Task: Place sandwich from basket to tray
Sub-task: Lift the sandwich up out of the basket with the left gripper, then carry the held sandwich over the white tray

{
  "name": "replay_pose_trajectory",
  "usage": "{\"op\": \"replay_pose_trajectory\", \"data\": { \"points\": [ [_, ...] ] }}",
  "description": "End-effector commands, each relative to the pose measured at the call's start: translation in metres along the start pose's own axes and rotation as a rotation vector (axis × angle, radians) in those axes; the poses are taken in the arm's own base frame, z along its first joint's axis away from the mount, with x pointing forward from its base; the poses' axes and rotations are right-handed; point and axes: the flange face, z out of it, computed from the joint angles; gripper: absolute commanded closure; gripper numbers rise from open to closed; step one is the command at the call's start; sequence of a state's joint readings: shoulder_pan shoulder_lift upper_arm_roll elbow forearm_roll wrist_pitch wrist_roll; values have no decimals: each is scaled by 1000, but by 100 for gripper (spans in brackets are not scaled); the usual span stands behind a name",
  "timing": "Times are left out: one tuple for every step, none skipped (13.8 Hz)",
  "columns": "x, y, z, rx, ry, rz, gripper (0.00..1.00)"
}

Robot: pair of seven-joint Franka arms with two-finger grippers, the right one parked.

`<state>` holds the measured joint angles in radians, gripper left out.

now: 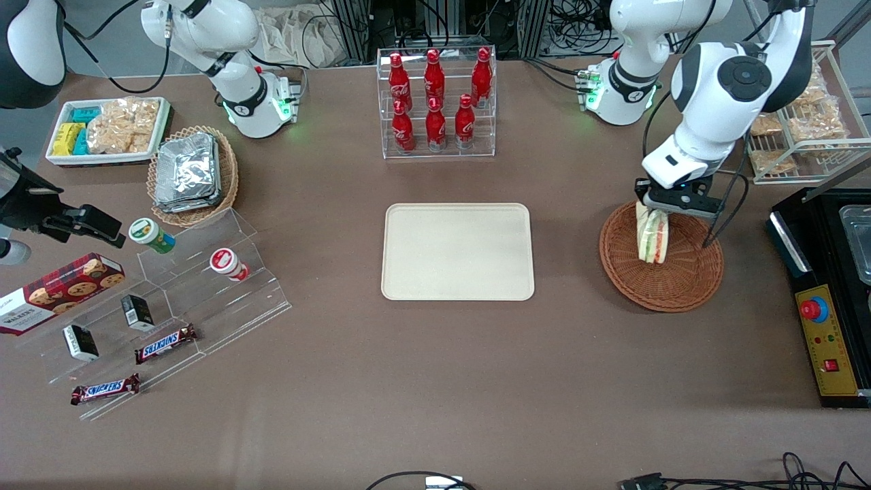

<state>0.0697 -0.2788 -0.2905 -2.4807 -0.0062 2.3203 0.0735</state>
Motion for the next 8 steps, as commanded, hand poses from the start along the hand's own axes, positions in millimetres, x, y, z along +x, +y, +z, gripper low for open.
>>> {"op": "replay_pose_trajectory", "data": {
  "points": [
    [40,43,-10,-36,-43,-52,93],
    [54,62,-15,-46,-60,-68,93],
    [69,81,-19,-59,-73,-96,93],
    [81,95,-23,-64,-87,-116,93],
    [88,111,-27,-67,-85,-110,93],
    [88,127,-28,-70,-84,-112,93],
    [86,140,-29,-70,-84,-112,93],
    [84,152,-28,-63,-82,-103,93]
  ]
}}
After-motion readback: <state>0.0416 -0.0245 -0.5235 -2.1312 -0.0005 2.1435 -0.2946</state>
